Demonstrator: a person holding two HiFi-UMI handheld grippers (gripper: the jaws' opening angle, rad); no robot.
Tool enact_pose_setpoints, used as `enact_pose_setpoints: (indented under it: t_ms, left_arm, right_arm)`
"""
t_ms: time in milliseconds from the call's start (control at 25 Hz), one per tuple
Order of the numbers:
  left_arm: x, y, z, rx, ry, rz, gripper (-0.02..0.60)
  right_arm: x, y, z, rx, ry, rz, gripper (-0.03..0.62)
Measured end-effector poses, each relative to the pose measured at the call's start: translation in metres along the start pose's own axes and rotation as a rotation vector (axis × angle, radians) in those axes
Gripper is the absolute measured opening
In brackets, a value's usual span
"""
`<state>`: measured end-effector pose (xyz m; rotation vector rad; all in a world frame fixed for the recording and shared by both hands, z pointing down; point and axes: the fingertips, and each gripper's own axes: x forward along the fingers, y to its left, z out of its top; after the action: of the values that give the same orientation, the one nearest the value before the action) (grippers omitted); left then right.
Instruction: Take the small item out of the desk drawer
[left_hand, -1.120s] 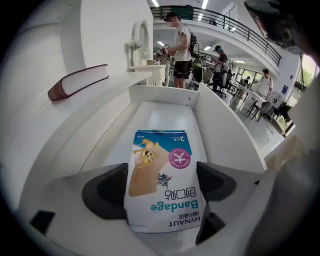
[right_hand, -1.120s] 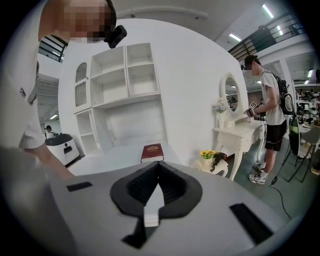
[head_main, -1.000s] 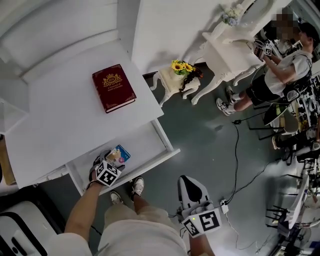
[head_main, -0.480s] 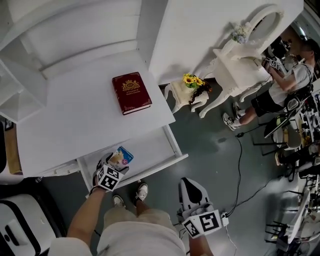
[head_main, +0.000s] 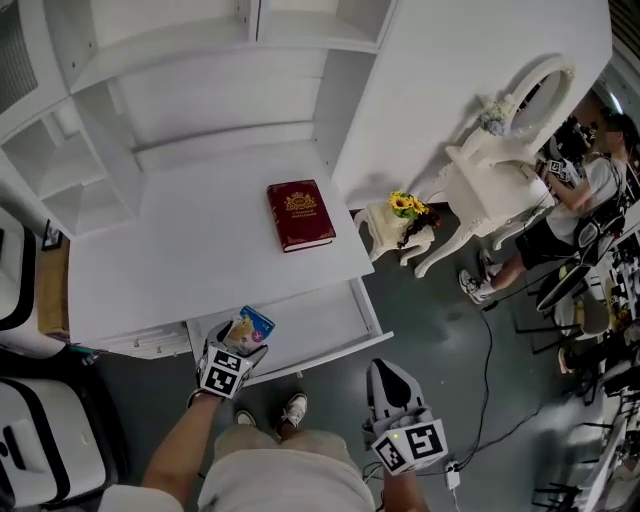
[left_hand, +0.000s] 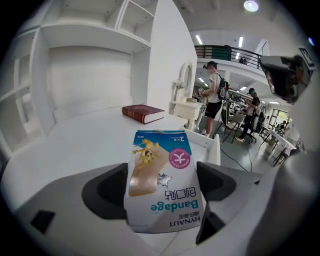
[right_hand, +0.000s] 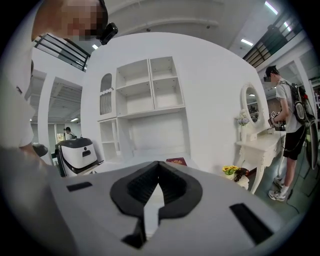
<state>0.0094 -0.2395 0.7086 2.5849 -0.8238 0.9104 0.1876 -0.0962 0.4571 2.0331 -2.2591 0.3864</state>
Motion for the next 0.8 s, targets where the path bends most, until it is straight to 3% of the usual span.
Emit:
enact_pose_setpoints:
  t_ms: [160,520,800]
  left_arm:
    - [-0.033,0.016,0.008,-0.068,-0.053,0.055,0.439]
    - [-0.109,0.059,0.047,-0.144,-0.220,0.187,0.439]
    - [-0.171,0.082,0.088,-0.164,-0.371,0.281,0.439]
  right_arm:
    - [0.007,0.015,0.014,-0.028,-0.035,0.034,0.009]
    - [0.023,0.031,0.035,-0.039,-0.092,0.087,0.009]
    - [0.034,0.032,0.047,-0.039,-0.122,0.117,0.009]
